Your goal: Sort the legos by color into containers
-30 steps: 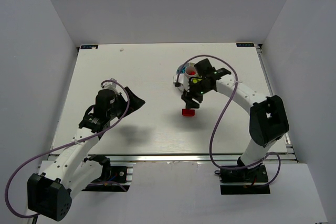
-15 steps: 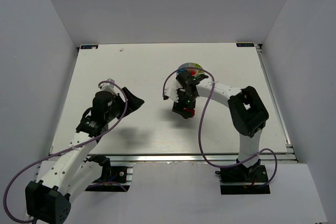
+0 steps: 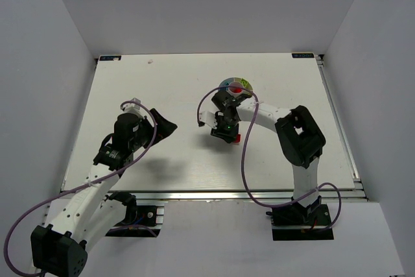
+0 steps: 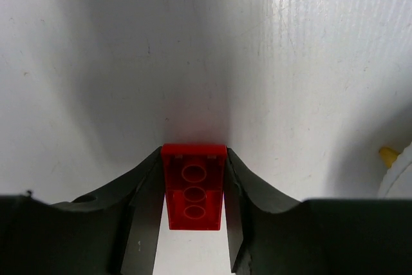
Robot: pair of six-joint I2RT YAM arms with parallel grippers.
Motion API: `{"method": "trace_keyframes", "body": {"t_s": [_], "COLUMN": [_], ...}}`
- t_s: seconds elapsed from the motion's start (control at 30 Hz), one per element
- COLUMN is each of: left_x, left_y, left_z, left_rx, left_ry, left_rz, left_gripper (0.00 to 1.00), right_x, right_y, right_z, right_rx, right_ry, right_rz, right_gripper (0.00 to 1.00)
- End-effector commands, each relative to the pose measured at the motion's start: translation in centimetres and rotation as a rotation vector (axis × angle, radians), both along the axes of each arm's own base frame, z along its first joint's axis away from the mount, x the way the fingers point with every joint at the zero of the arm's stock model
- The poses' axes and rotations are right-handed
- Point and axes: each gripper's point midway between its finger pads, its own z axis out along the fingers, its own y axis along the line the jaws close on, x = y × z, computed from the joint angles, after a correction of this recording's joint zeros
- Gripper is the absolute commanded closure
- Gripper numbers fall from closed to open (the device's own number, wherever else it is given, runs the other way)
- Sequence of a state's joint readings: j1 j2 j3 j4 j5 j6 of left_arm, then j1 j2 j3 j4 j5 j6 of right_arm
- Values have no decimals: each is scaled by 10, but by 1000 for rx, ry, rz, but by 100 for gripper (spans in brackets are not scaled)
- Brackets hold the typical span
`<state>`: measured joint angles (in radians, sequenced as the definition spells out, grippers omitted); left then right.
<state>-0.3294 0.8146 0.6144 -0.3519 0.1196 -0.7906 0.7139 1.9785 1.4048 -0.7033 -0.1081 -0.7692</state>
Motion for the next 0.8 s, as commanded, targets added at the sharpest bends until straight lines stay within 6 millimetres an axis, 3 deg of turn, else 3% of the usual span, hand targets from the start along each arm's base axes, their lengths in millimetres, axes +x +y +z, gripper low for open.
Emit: {"method": "trace_keyframes", "body": {"t_s": [0.0, 0.1, 0.17, 0.2, 0.23, 0.27, 0.3, 0.33, 0.37, 0.4, 0.43, 0.5, 0.6, 0.63, 0.67, 0.77], "left_x": [-1, -1, 0, 0, 0, 0, 1, 1, 2, 3, 3, 4, 5, 5, 5, 4], "left_y": [1, 1, 2, 1, 1, 0, 0, -1, -1, -1, -2, -3, -3, -3, -3, -2], "left_z": [7, 6, 6, 6, 6, 6, 6, 6, 6, 6, 6, 6, 6, 6, 7, 6], "left_rx": [1, 1, 0, -1, -3, -5, -5, -5, -6, -6, -6, -8, -7, -9, -9, -6], "left_ry": [-20, -20, -21, -22, -23, -24, -24, -24, -24, -22, -23, -24, -25, -23, -24, -23], "left_rz": [6, 6, 8, 7, 6, 5, 4, 0, -1, -1, -4, -7, -6, -7, -7, -5], "left_gripper": [2, 2, 2, 2, 2, 2, 2, 2, 2, 2, 2, 2, 2, 2, 2, 2], "right_x": [8, 14, 18, 39, 39, 44, 69, 70, 74, 87, 100, 109, 128, 136, 141, 156], "right_y": [14, 26, 41, 37, 42, 40, 30, 27, 22, 8, 8, -3, -5, -3, -2, 0], "right_z": [37, 78, 123, 143, 161, 183, 207, 211, 230, 239, 264, 265, 272, 264, 270, 263], "right_rx": [89, 251, 437, 524, 629, 708, 810, 878, 951, 999, 1092, 1144, 1185, 1181, 1193, 1206], "right_ry": [-50, -42, -15, -49, -4, -17, -90, -72, -79, -122, -221, -249, -284, -263, -270, -245], "right_rz": [18, -11, -45, -91, -127, -139, -161, -170, -230, -267, -215, -291, -323, -348, -352, -417], "right_gripper": [90, 100, 100, 100, 100, 100, 100, 100, 100, 100, 100, 100, 100, 100, 100, 100]}}
